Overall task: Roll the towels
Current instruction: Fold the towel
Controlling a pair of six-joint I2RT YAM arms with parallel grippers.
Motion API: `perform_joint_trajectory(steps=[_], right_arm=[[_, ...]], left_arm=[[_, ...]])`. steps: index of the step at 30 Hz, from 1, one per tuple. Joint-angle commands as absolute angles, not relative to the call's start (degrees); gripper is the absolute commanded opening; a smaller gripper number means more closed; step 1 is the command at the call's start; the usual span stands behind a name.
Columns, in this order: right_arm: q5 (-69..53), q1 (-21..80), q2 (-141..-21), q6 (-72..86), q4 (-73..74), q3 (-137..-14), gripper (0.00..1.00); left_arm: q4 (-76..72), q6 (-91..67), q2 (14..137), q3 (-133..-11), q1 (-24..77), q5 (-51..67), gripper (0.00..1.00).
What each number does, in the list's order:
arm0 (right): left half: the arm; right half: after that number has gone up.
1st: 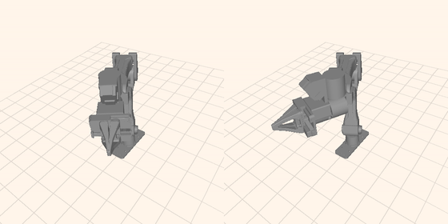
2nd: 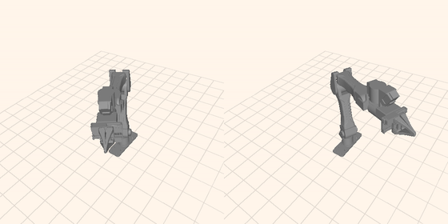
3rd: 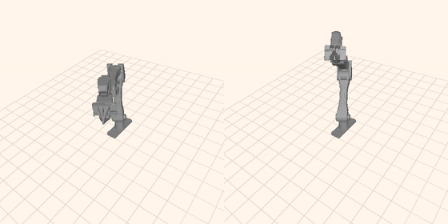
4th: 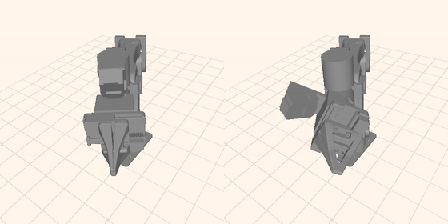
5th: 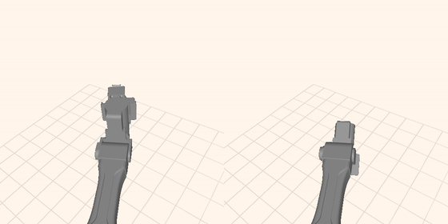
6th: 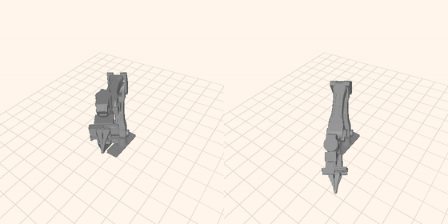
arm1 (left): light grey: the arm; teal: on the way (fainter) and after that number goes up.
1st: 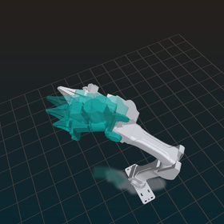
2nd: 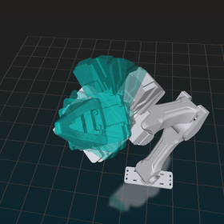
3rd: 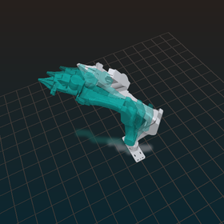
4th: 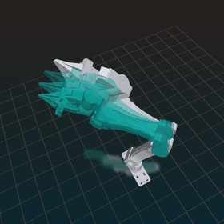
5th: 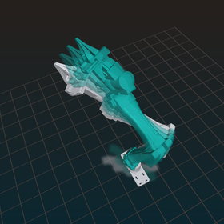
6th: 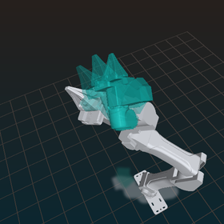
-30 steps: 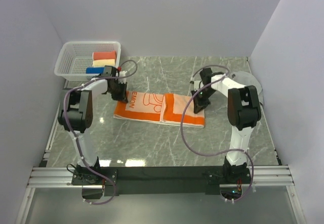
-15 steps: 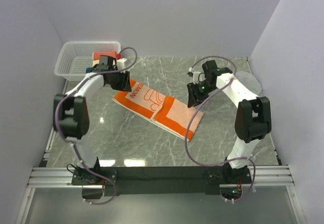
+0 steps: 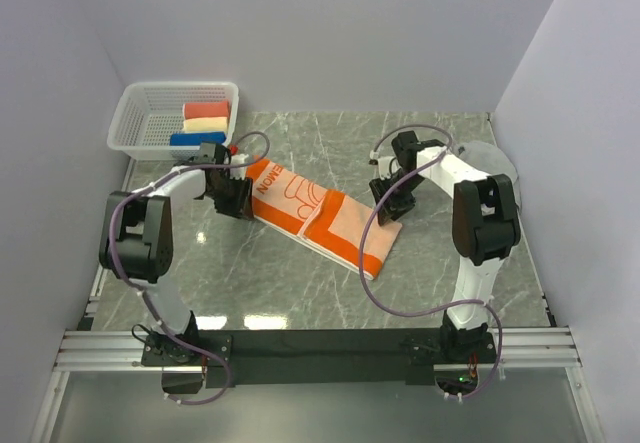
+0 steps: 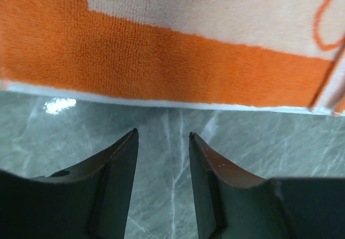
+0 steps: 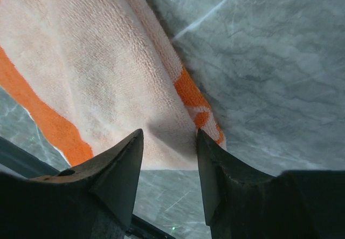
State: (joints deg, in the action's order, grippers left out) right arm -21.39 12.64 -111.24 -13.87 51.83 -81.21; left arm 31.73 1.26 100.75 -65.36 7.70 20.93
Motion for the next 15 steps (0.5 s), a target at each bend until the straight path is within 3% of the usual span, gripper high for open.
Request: perform_joint_trajectory(steps=[1,9,15], right_arm=[[-21.53,12.92,-111.27,-14.77,51.24,-79.02,0.51],[-26.88,13.27,-109.43,-12.66,50.01,-73.04,0.48],[-37.33,17.92,-106.97,-11.17,48.69,-68.12,0.48]], left_arm=[[31.11,0.44,104.39,-68.36,8.09,21.09,0.48],[30.15,-1.65,116.79,-80.40,8.70,23.82,0.44],[31.64,-1.93,133.47,-100.70,9.58,26.97,0.42]])
